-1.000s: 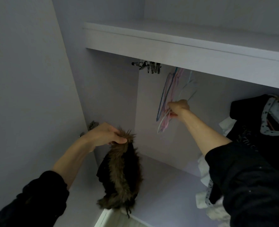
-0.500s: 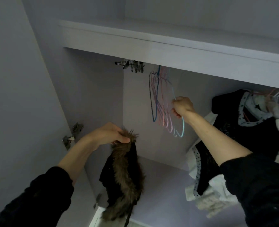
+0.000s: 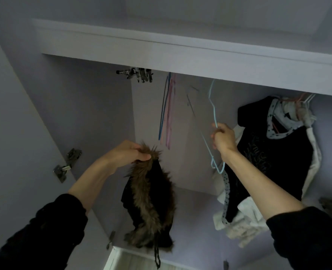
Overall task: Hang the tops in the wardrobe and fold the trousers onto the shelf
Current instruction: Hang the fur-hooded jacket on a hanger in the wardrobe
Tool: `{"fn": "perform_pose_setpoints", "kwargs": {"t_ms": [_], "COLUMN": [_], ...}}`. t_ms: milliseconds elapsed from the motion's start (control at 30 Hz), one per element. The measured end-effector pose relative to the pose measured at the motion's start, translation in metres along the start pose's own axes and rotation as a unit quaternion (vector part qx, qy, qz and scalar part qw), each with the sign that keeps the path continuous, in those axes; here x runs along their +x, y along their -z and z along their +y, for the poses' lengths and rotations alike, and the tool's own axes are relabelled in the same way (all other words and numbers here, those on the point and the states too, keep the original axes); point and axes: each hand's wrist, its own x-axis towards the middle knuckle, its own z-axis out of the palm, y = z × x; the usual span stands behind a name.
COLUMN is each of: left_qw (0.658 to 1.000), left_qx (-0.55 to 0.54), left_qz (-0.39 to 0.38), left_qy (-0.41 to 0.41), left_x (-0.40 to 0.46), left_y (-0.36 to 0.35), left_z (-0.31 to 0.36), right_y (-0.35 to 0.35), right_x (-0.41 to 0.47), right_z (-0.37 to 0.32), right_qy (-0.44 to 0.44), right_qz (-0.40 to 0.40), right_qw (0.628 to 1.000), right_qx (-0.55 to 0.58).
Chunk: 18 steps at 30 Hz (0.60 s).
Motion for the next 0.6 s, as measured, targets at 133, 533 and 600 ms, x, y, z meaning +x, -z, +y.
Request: {"fn": "perform_pose_setpoints", "kwargs": {"t_ms": [133,533,600], "left_qw": [1.0,0.999,0.999], "left_qx": [0.007,0.0,0.006], "left_qz": [-0.006,-0.029,-0.027], "left_qy": [0.011,0.039,0.045], "left_x": [0.005,0.013,0.014], "left_y": [-0.011,-0.021,-0.02], "left_z": [-0.004,-0.018,-0.022], "right_y": [0.015,0.048,0.052], "right_x": [-0.038,-0.058,-0.063], "right_z": [0.044,0.082,0.087], "right_qy": [0.002,-0.189,-0.198], "right_qz": [0.057,0.042,0.045], "right_qw": [0.998,0.963,0.968], "right_qx": [0.025,0.185,0.145]}}
